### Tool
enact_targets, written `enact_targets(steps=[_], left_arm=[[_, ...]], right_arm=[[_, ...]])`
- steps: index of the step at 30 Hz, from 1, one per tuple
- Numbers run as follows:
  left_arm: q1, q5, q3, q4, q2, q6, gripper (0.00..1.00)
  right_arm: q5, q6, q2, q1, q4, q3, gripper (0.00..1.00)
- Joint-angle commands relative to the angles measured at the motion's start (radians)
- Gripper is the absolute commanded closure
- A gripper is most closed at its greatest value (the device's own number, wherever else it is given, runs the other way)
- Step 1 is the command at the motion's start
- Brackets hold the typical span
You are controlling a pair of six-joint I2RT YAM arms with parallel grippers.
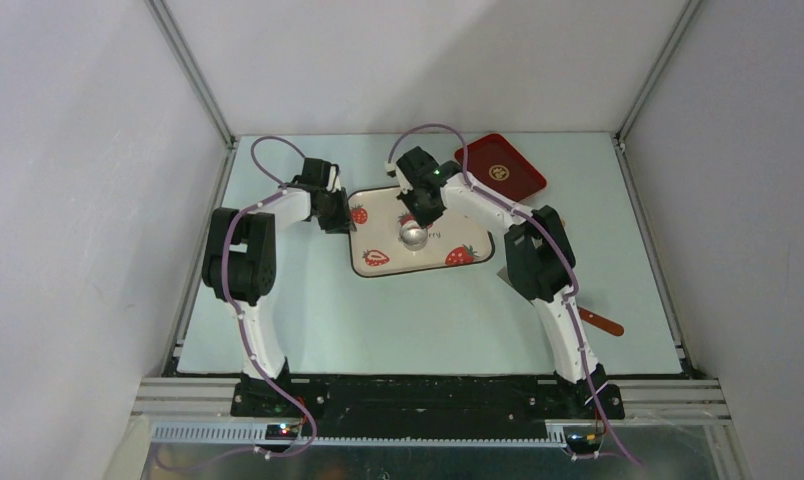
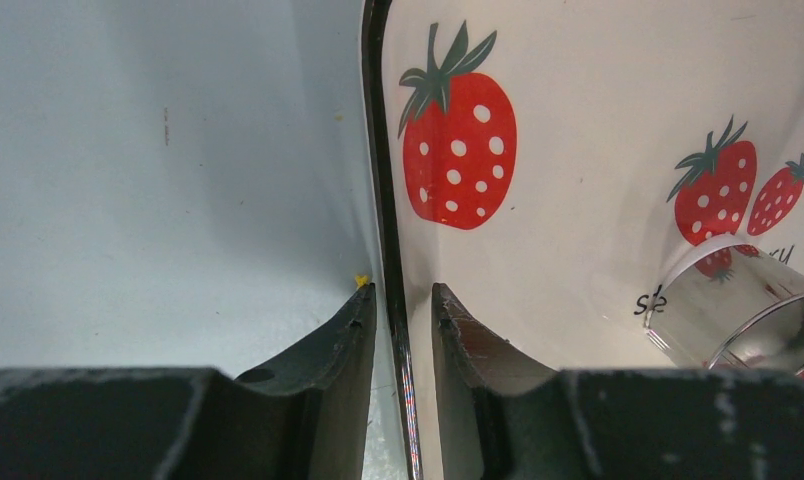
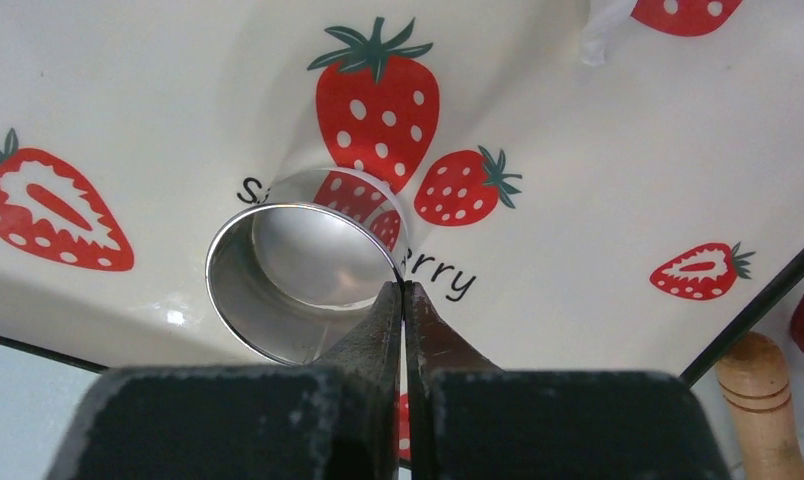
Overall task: Roll out the dumpling wrappers from the dough
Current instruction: Pick up the dumpling mold from the work surface.
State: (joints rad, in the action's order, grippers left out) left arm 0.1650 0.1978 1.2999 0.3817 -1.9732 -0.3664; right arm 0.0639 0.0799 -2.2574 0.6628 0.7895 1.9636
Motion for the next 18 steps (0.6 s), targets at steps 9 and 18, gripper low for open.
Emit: enact_targets(steps=[9,18], left_arm=[[-0.006,-0.019,-0.004,0.037,-0.016,0.007,0.67],[-0.005,-0.023,-0.004,0.038,-0.016,0.007,0.67]], right_arm=[[-0.088,-0.005,0.145,-0.017,0.061,0.085,1.00],[-0.159,-0.017,0.220,-0.024,0.077,0.089,1.00]])
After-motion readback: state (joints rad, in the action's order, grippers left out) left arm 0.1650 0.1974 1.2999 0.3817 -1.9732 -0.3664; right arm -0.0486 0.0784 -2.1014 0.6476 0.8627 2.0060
